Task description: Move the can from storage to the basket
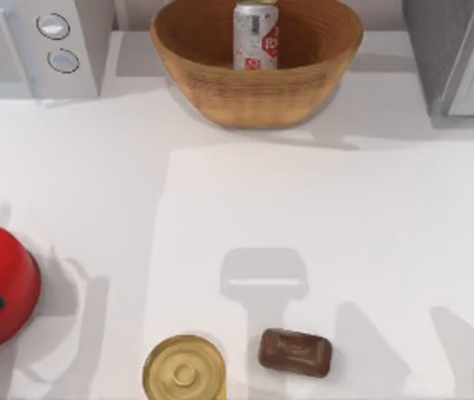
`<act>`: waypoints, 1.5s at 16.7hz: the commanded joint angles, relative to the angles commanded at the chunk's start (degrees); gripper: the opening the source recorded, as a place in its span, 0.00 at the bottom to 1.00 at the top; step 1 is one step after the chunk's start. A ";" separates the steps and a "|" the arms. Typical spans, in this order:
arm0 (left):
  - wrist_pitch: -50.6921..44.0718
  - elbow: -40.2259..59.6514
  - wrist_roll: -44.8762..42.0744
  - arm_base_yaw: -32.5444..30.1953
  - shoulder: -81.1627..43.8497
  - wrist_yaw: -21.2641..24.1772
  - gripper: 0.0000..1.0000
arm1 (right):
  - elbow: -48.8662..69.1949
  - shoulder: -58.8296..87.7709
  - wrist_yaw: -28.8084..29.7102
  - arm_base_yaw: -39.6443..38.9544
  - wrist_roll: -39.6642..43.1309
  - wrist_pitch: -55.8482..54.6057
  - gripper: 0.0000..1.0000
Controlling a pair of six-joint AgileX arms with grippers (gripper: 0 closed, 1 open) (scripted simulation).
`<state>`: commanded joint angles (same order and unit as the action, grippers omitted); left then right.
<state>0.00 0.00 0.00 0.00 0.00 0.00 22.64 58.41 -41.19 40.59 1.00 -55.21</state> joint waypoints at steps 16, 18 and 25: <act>0.00 0.00 0.00 0.00 0.00 0.00 1.00 | -1.47 30.32 -16.67 17.92 -2.77 -13.99 1.00; 0.00 0.00 0.00 0.00 0.00 0.00 1.00 | 0.04 29.97 -16.56 18.14 -2.81 -12.31 1.00; 0.00 0.00 0.00 0.00 0.00 0.00 1.00 | 18.22 26.41 -16.33 18.66 -2.95 8.67 1.00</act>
<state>0.00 0.00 0.00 0.00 0.00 0.00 40.86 84.82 -57.51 59.25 -1.95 -46.54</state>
